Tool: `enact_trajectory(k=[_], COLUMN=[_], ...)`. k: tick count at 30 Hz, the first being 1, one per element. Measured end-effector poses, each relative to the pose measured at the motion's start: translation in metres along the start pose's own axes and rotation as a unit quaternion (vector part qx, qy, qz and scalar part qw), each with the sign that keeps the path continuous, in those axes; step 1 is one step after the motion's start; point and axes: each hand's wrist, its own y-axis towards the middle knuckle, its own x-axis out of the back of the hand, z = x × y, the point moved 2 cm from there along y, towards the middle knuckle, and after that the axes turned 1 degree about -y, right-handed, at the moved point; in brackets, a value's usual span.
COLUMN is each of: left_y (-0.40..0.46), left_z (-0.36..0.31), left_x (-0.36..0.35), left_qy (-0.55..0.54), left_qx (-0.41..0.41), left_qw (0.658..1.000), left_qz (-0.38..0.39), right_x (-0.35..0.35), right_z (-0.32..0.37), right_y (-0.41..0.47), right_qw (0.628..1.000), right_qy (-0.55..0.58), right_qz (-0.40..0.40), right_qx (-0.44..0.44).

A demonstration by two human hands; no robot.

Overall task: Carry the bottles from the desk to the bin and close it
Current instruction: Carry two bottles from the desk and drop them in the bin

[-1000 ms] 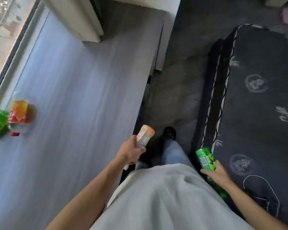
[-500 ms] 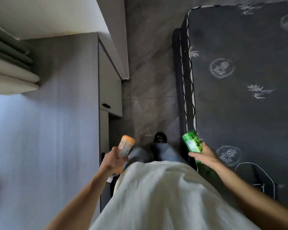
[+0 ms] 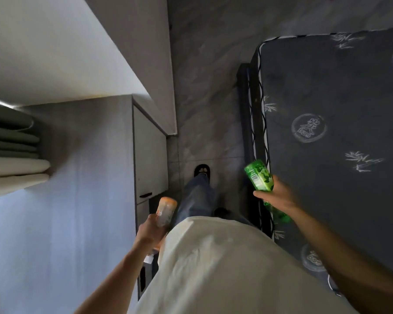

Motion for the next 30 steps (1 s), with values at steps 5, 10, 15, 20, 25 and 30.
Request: enact_trajectory(k=[5, 10, 15, 20, 25, 30], left_y=[0.047, 0.084, 0.117, 0.151, 0.165, 0.171], left_z=[-0.094, -0.201, -0.301, -0.36, -0.375, -0.361], left_x=[0.063, 0.114, 0.157, 0.188, 0.21, 0.232], left_qy=[0.009, 0.021, 0.005, 0.003, -0.009, -0.017], left_qx=[-0.057, -0.118, -0.157, -0.146, -0.092, -0.021], left_qw=[0.998, 0.993, 0.988, 0.989, 0.996, 0.999], left_qz=[0.006, 0.011, -0.011, -0.01, -0.018, -0.024], right_x=[0.023, 0.043, 0.075, 0.132, 0.195, 0.246], right_z=[-0.001, -0.011, -0.006, 0.036, 0.115, 0.212], right_y=[0.024, 0.031, 0.069, 0.143, 0.23, 0.306], right_qw=[0.998, 0.989, 0.984, 0.988, 0.994, 0.999], right_qy=[0.024, 0.072, 0.074, 0.035, 0.009, -0.003], right_qz=[0.012, -0.018, 0.0, 0.011, 0.024, 0.022], right_qx=[-0.064, -0.129, -0.163, -0.15, -0.11, -0.032])
